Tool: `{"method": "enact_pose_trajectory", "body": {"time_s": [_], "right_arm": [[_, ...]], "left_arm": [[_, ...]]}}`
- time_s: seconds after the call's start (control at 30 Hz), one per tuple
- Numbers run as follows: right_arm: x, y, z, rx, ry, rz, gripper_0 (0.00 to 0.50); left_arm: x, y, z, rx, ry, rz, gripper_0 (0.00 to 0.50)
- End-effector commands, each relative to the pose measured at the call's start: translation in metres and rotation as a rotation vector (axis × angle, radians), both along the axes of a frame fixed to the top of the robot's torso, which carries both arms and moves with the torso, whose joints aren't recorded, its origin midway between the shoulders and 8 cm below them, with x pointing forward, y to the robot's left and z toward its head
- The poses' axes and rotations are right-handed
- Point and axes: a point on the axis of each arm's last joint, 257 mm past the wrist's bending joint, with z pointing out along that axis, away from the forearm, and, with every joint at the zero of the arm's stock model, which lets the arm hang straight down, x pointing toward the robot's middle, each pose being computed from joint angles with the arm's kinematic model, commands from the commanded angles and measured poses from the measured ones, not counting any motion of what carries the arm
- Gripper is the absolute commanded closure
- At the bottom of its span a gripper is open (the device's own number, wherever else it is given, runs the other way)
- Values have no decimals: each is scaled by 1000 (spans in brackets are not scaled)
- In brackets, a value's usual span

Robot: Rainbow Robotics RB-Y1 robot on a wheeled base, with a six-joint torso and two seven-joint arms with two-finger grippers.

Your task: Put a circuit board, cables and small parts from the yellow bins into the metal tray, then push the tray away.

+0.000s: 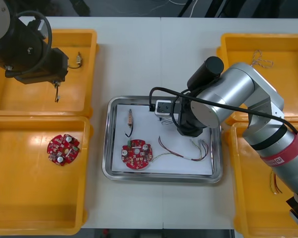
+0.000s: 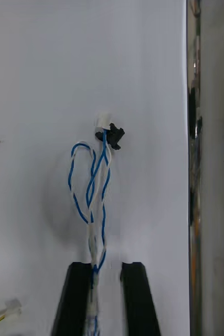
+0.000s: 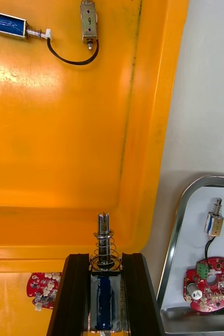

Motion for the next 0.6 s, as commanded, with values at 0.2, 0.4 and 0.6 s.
{"method": "enact_pose_trajectory", "body": {"time_s": [0.2,0.4,0.6], "right_arm": [[-5,16,0,33,-5,-1,0],[-4,18,8,51,-20,-8,0],[-5,10,28,46,-13,-37,0]], "left_arm": [[-2,-2,8,-67,-14,63,500],[-2,-2,8,-67,-14,63,500],[-2,-3,8,-66,-16,62,500]]}}
